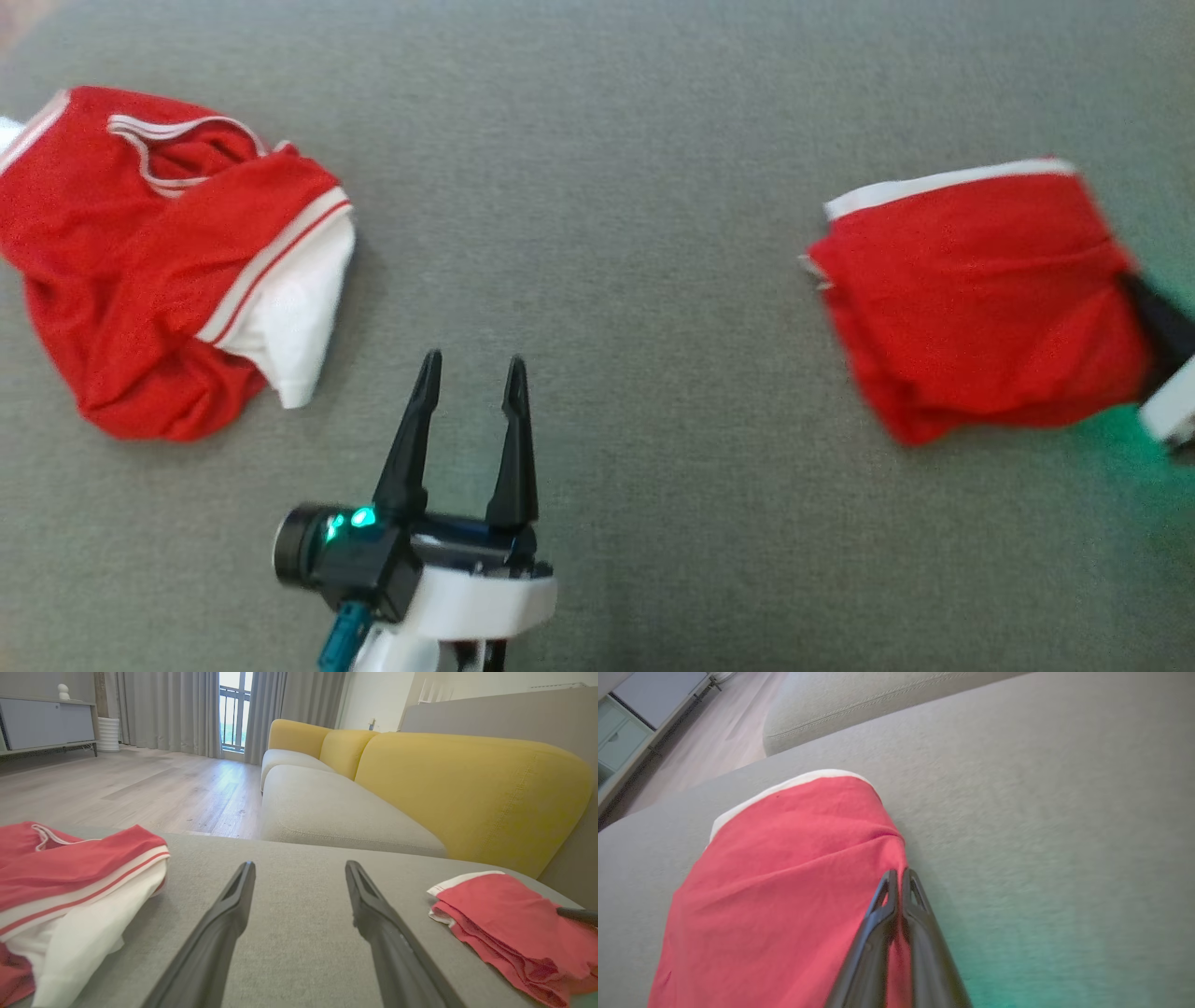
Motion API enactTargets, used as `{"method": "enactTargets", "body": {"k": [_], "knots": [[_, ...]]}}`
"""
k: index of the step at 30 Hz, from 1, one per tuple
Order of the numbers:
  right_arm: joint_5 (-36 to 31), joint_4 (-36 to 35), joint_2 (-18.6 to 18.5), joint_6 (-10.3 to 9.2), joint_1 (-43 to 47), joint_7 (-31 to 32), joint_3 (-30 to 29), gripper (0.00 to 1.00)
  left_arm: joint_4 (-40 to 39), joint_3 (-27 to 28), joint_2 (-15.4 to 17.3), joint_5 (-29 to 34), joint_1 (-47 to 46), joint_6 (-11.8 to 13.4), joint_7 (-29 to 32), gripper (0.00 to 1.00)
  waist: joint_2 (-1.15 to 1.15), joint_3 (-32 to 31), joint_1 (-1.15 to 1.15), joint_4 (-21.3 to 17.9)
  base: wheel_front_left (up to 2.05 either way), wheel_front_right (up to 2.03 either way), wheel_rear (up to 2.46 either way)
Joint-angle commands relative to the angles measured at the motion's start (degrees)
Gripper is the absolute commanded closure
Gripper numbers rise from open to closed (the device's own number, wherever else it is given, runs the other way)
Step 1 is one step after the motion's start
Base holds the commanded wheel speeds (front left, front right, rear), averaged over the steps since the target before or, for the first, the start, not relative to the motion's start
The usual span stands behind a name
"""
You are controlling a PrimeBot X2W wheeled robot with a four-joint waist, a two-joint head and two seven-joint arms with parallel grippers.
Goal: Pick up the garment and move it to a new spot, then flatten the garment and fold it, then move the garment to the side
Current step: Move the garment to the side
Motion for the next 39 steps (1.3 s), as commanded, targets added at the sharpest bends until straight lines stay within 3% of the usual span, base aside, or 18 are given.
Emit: {"method": "enactTargets", "body": {"k": [1,11,19,20,21,26,30,36,39], "knots": [[-0.6,-0.9,-3.4,0.39,-1.3,-0.9,-0.4,1.0,-2.4,0.9,-0.3,-0.1,-2.1,0.1,-0.4,0.0,0.0,1.2,0.0,-1.1,0.0,0.0,0.0],[-5.0,2.2,-14.1,0.39,-5.7,-2.4,-7.6,1.0,-5.6,0.2,-0.3,0.8,-6.8,-0.4,-0.4,0.0,0.0,8.9,0.0,-5.8,0.0,0.0,0.0],[-9.6,6.9,-16.4,0.39,-6.9,-4.9,-18.3,1.0,-5.3,-0.1,-0.3,1.6,-10.6,-1.3,-0.4,0.0,0.0,14.6,0.0,-8.1,0.0,0.0,0.0],[-10.6,7.4,-15.9,0.39,-7.0,-5.4,-19.7,0.29,-5.0,0.0,-0.3,1.6,-10.9,-1.4,-0.4,0.0,0.0,14.7,0.0,-8.2,0.0,0.0,0.0],[-11.8,7.7,-15.3,0.39,-7.1,-6.0,-20.8,0.0,-4.6,0.0,-0.3,1.7,-11.1,-1.6,-0.4,0.0,0.0,14.6,0.0,-8.3,0.0,0.0,0.0],[-20.0,5.2,-10.6,0.39,-7.5,-8.2,-21.8,0.0,-2.7,0.3,-0.3,2.1,-11.2,-2.1,-0.4,0.0,0.0,11.1,0.0,-8.1,0.0,0.0,0.0],[-24.7,1.3,-4.3,0.39,-6.4,-8.2,-19.2,0.0,-1.1,0.6,-0.3,2.0,-9.5,-1.8,-0.4,0.0,0.0,5.8,0.0,-7.1,0.0,0.0,0.0],[-26.8,-2.4,3.8,0.39,-1.6,-9.7,-12.8,0.0,1.5,0.4,-0.3,1.4,-5.9,-0.7,-0.4,0.0,0.0,-2.6,0.0,-3.3,0.0,0.0,0.0],[-26.7,-2.9,6.1,0.39,0.4,-10.9,-10.4,0.0,2.7,0.5,-0.3,1.3,-4.3,-0.5,-0.4,0.0,0.0,-5.2,0.0,-1.9,0.0,0.0,0.0]]}}
